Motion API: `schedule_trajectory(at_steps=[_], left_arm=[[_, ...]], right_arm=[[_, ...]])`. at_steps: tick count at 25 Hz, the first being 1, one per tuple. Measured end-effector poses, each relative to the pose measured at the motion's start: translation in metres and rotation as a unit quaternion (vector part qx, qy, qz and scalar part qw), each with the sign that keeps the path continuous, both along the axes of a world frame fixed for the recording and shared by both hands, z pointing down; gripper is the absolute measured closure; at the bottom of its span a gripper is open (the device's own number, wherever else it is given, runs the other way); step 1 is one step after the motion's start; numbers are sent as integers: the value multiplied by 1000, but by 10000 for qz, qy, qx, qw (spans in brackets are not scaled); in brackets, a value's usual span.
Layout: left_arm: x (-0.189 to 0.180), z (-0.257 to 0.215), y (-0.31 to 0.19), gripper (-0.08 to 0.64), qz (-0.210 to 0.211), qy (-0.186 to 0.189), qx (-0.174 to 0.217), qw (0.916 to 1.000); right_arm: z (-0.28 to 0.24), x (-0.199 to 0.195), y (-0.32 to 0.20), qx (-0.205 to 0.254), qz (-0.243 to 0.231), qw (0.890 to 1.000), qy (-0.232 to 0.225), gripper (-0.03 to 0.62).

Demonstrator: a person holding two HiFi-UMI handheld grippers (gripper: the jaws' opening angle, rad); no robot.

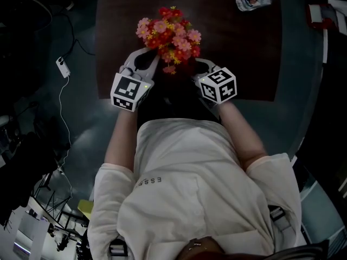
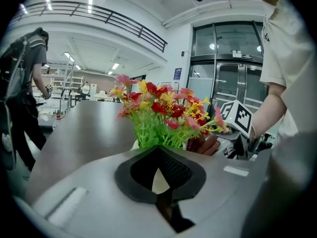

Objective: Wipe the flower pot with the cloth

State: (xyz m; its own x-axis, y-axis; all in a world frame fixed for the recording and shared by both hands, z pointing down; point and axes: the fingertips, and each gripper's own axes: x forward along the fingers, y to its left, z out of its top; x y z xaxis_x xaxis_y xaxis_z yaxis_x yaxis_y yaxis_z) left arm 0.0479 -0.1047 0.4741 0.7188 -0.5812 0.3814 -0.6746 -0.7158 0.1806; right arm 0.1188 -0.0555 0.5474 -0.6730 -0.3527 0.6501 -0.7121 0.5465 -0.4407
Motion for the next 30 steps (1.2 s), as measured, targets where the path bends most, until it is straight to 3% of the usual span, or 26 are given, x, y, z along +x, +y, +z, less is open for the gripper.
schedule_trajectory(at_steps=[5,8,14,17,21,24,27,30], left_arm=[[0,-1,-1,548,-99,-19,4,9999],[1,-1,-1,548,-170,-20,6,9999],[3,-6,3,546,-460,125,-73,9988],[3,-5,3,546,-534,116,-110,9984],[-1,-3,0,546,-577,126,29,9982],[-4,-1,-1,546,-542,297,101,9980],[-3,-4,-3,546,-614,650,-94,9959],[-5,-4,-6,546,-704,998,-238,9922]], right_arm=[[3,60,-22,-83,720,9972,161,543],[2,83,-34,59,850,9954,436,543],[-10,54,-81,750,4,9943,755,543],[-11,31,-104,1049,-615,9878,974,543],[0,17,-113,1099,-1335,9773,1221,546],[1,19,-108,1075,-1609,9731,1246,546],[2,21,-96,1074,-1796,9695,1279,546],[3,22,-84,952,-1719,9736,1160,546]])
